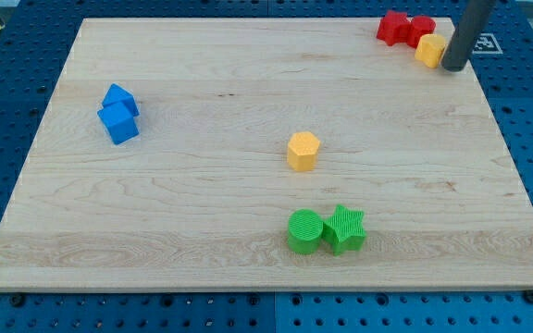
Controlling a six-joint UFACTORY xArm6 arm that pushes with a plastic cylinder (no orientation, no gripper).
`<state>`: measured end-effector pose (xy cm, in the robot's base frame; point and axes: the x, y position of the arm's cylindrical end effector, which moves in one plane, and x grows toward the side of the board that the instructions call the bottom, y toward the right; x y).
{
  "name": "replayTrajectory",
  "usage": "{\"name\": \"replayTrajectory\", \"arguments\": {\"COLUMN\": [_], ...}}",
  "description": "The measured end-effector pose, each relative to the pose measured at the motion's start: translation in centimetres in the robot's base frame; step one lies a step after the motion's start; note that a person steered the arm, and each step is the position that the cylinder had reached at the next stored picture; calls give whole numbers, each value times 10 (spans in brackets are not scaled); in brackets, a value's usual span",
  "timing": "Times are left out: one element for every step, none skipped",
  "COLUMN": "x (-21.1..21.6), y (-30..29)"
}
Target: Move your arm away from the yellow heart
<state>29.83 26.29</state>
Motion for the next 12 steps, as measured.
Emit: {"name": "replayTrajectory", "arguments": {"x": [-4, -4, -4, 8, 13, 16, 21, 45, 86, 119, 148, 158], "y": [0, -2, -2, -2, -2, -2, -2, -2, -2, -15, -40, -59]}}
